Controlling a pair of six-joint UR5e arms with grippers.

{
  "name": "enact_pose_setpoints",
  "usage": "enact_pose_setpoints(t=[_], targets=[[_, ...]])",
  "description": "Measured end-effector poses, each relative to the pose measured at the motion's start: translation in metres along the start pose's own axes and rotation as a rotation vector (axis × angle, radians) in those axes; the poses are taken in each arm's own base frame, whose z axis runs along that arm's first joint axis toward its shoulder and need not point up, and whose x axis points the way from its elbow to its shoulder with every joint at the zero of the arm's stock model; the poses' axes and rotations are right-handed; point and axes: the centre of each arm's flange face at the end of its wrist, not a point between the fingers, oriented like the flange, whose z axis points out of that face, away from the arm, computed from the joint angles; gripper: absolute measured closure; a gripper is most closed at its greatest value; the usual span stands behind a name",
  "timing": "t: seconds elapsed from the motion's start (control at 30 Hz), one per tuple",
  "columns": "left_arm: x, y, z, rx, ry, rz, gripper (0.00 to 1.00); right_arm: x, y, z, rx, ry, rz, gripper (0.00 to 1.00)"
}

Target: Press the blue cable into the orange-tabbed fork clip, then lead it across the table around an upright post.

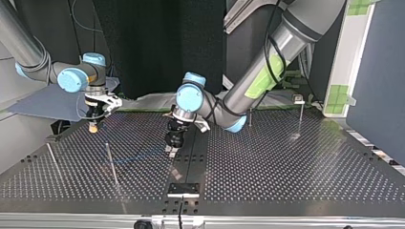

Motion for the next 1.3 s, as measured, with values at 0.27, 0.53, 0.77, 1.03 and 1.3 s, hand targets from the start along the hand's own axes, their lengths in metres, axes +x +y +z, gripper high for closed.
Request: enact_pose_setpoints(t=[0.27, 0.53, 0.77, 1.03, 1.3], targets=[[0.000, -0.001, 0.000, 0.001, 0.000, -0.001, 0.38, -0.004, 0.001, -0.001, -0.002, -0.002, 0.002, 1.00], [0.000, -0.001, 0.000, 0.001, 0.000, -0.001, 0.38, -0.038, 0.005, 0.002, -0.008, -0.002, 0.032, 1.00], [0.000, 0.000, 0.000, 0.000, 0.000, -0.001, 0.38, -0.077, 0.012, 0.014, -0.012, 0.008, 0.093, 1.00], [0.000, 0.000, 0.000, 0.000, 0.000, -0.001, 0.38, -0.098, 0.032, 0.047, -0.036, 0.070, 0.103, 1.00], [0.000, 0.001, 0.000, -0.001, 0.003, -0.001, 0.38, -0.116, 0.050, 0.077, -0.063, 0.115, 0.090, 1.00]])
